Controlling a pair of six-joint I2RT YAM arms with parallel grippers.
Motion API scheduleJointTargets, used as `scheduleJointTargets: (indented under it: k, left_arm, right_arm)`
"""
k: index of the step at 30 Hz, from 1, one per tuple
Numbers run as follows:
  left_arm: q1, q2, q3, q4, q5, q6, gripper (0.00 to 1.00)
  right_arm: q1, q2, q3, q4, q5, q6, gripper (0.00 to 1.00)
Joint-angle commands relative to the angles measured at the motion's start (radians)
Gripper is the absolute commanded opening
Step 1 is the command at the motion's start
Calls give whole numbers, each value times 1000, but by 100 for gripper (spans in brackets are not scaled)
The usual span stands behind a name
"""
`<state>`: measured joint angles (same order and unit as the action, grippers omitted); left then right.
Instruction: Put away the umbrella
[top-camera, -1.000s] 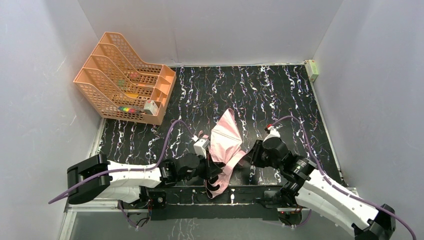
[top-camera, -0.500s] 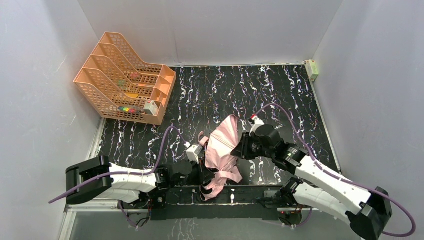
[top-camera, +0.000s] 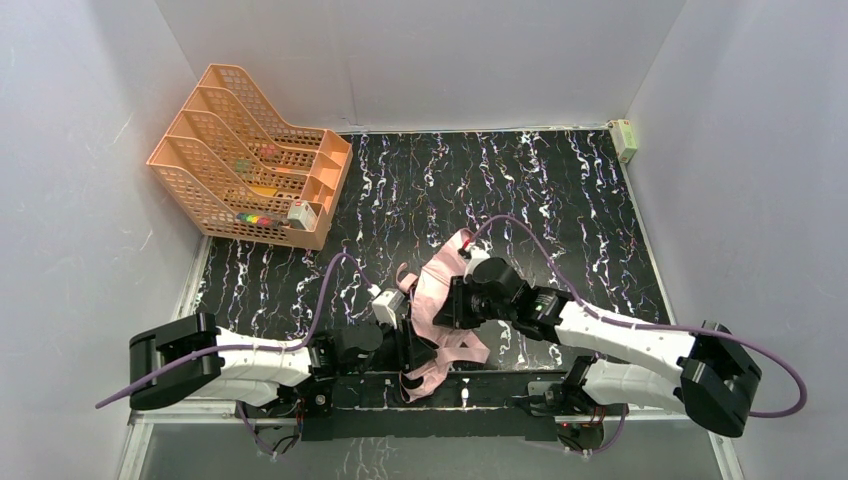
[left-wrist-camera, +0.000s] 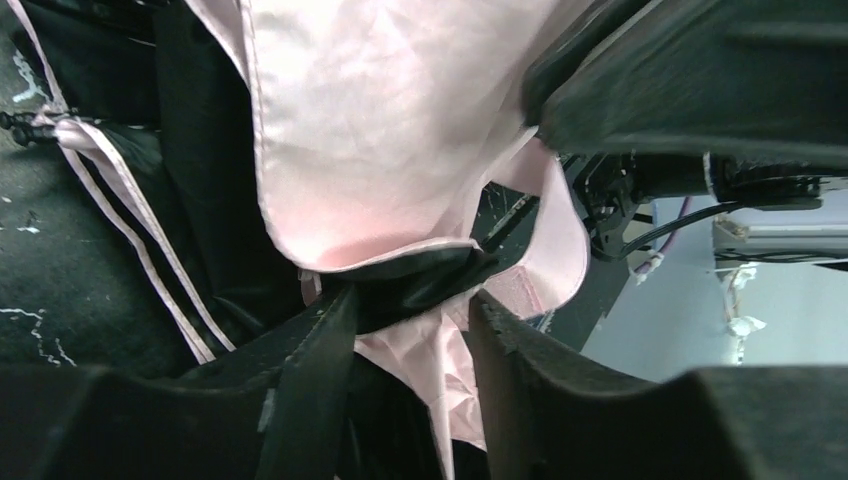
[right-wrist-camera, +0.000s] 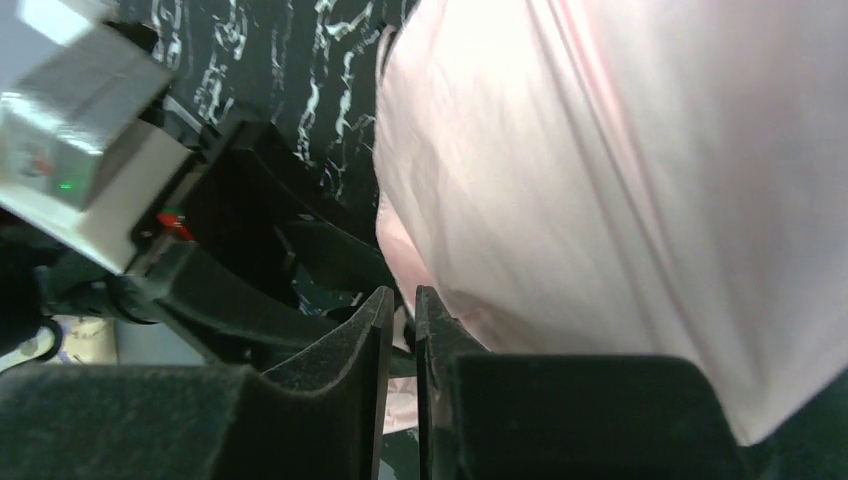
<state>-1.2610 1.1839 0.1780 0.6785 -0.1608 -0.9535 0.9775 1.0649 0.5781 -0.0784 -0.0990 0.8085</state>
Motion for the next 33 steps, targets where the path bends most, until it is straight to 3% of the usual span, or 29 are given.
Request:
scheduleJointTargets:
  k: [1,5,9,12,15,18,21,27,33]
  left_arm:
    - [-12,-32,-9,9,15,18,47]
    - [-16,-52,-2,7,44,27,50]
    - [-18,-70,6,-4,64,27,46]
    - [-21,-81,18,-24,75,32,34]
    - [-25,-97,32,-48,83,37,14]
    - [-30,-120,46,-87,84,40,8]
    - [-39,-154,65,-151,77,46,15]
    - [-61,-266,110,-327,20,57,40]
    - [-63,-392,145,-538,-124,11,54]
  right_arm:
    - [38,29,-31,69,82,54,21]
    - [57,57,-61,112,93,83,21]
    - [91,89,-71,137,90,98,21]
    - [116,111,-88,171,81,116,21]
    - [134,133,-105,198,84,131,21]
    - [148,157,-119,223,83,142,21]
    - [162,179,-125,241,84,148,21]
    - [187,226,-143,250,94,161,21]
    - [190,262,-160,181,191,203,22]
